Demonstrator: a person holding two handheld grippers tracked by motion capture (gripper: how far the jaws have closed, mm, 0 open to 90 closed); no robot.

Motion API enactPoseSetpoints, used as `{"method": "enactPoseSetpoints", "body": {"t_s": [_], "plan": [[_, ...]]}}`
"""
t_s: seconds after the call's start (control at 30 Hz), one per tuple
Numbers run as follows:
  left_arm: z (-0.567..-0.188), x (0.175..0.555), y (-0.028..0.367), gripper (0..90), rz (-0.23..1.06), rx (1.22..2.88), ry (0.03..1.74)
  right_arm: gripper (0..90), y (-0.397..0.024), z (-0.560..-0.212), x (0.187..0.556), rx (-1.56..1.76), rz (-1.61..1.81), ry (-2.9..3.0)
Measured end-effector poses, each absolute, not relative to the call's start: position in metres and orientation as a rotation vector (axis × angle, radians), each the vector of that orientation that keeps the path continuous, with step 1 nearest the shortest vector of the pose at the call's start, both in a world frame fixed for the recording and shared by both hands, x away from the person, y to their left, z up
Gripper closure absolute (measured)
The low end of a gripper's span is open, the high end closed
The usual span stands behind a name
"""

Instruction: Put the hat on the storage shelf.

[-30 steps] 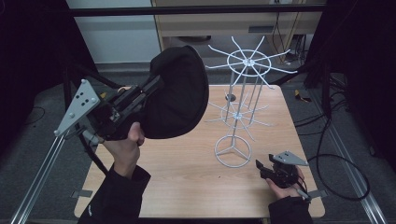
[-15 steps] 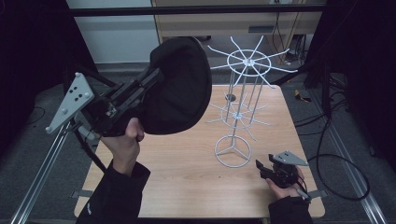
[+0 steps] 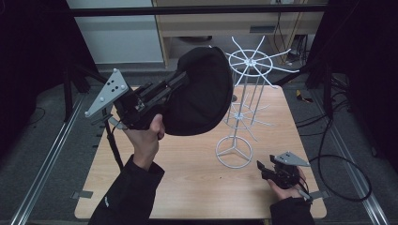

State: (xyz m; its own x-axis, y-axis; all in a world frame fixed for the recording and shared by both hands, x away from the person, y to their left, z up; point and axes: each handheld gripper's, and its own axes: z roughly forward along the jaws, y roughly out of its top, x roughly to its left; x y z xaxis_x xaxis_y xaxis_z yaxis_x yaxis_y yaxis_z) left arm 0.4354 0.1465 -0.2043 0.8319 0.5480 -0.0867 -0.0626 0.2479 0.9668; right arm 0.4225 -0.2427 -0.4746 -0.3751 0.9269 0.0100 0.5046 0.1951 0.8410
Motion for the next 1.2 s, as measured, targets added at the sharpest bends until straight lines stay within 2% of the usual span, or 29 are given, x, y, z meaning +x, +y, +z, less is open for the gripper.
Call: {"method": "enactPoseSetpoints", "body": {"t_s": [0.07,0.5,0.87,1.07,1.2], "plan": [[-0.210,0.439,0.147,78.1,0.408,1.274,0.464,42.2,-0.242,-0.475,0.423,1.330,1.080,1.965],[-0.249,0.443,0.158,77.2,0.445,1.388,0.570,42.4,-0.242,-0.477,0.423,1.333,1.065,1.974],[-0.271,0.450,0.151,75.8,0.444,1.479,0.617,42.3,-0.241,-0.477,0.424,1.333,1.064,1.978],[-0.279,0.451,0.146,71.4,0.473,1.530,0.612,42.3,-0.241,-0.478,0.424,1.334,1.059,1.979],[-0.283,0.447,0.146,64.2,0.500,1.556,0.599,42.3,-0.242,-0.478,0.424,1.334,1.058,1.979]]}}
